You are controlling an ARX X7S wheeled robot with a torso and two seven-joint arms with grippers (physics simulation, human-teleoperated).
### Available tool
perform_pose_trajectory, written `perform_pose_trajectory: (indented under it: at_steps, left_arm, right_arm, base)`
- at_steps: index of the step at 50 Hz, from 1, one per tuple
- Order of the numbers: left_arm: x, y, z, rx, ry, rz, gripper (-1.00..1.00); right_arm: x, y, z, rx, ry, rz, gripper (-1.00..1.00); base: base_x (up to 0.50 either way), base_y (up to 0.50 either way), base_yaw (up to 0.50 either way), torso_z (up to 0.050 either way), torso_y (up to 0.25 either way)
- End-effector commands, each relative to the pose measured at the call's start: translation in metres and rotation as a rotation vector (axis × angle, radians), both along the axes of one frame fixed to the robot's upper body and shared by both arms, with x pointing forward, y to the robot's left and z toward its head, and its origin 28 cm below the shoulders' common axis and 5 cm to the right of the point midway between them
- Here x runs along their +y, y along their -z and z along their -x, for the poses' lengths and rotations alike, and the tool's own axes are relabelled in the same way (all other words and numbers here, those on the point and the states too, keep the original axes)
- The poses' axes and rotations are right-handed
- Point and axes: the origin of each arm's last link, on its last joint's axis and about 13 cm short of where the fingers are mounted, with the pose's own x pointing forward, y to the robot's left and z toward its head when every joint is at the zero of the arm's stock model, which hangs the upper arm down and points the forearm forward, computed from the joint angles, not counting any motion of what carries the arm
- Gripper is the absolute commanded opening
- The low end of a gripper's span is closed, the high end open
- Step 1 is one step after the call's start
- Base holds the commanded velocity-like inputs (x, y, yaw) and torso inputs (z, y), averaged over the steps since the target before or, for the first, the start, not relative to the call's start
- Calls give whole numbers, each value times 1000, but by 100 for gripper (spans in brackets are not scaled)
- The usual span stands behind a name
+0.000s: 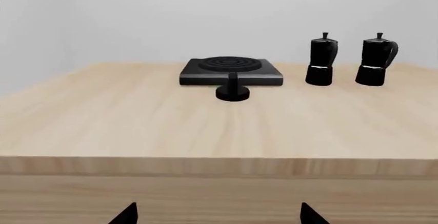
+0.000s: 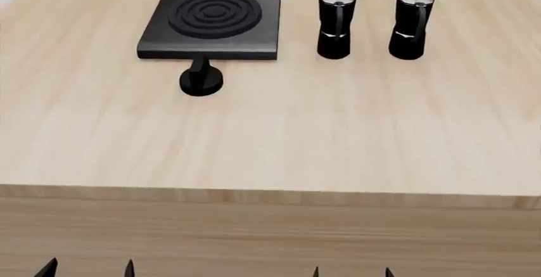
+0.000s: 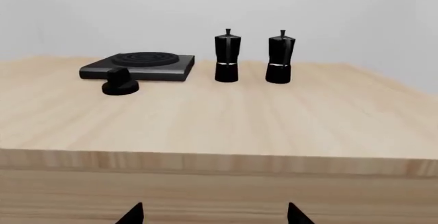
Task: Put the right moka pot on the stove.
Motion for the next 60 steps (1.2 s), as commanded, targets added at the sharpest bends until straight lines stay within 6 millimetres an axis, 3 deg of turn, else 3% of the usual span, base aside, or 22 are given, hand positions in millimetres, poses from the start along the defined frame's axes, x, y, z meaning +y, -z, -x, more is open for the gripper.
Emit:
perform_pose_trajectory:
  at_steps: [1,31,60]
  left_arm:
    - [0,0,0,-9,-1,2,100]
    - [2,0,-2,0,-37,-6,100]
    - [2,-1,-1,-11,-27,3,100]
  right_arm:
    - [0,1,0,1,1,3,100]
    - [1,1,-3,4,16,23,100]
    - [1,3,-4,-5,25,46,100]
  base:
    - [0,0,0,50,70]
    - [0,0,0,50,71]
    - [0,0,0,0,0]
